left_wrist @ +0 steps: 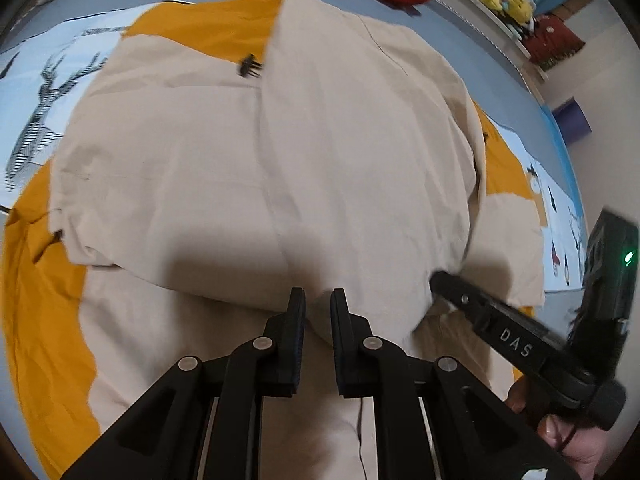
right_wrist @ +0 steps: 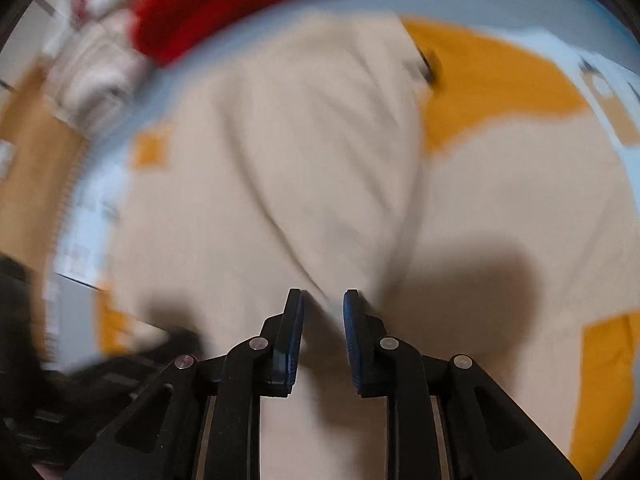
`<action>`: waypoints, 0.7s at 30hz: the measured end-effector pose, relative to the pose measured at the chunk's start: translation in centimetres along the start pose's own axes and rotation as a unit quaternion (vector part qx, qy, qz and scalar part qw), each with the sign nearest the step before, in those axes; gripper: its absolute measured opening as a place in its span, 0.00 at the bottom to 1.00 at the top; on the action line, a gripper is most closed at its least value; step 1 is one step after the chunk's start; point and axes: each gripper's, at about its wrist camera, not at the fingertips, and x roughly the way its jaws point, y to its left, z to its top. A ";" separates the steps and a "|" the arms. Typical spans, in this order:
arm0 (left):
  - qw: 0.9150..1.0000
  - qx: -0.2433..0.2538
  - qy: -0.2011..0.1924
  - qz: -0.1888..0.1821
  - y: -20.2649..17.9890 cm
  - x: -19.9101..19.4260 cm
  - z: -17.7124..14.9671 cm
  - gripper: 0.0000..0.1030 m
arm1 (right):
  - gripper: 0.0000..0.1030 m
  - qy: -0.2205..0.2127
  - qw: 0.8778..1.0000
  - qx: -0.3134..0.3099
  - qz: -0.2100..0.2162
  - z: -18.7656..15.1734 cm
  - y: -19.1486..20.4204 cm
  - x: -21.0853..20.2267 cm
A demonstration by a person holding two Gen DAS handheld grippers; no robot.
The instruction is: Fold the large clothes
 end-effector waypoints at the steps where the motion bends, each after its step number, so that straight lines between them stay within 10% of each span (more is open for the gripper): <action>1: 1.000 -0.007 -0.005 0.002 0.3 -0.3 0.1 0.11 | 0.21 0.005 1.000 0.010 -0.003 -0.1 -0.4 0.2; 8: 0.997 -0.054 -0.046 0.018 2.5 -2.4 1.2 0.11 | 0.22 -0.084 0.995 -0.049 0.008 -0.2 2.9 -4.0; 13: 0.995 -0.074 -0.055 0.025 3.9 -3.1 1.5 0.11 | 0.25 0.037 0.995 -0.085 0.033 -2.3 4.6 1.2; 21: 0.995 -0.076 -0.066 0.027 4.9 -4.7 1.4 0.11 | 0.25 0.012 0.994 -0.110 0.025 -2.8 5.7 -0.2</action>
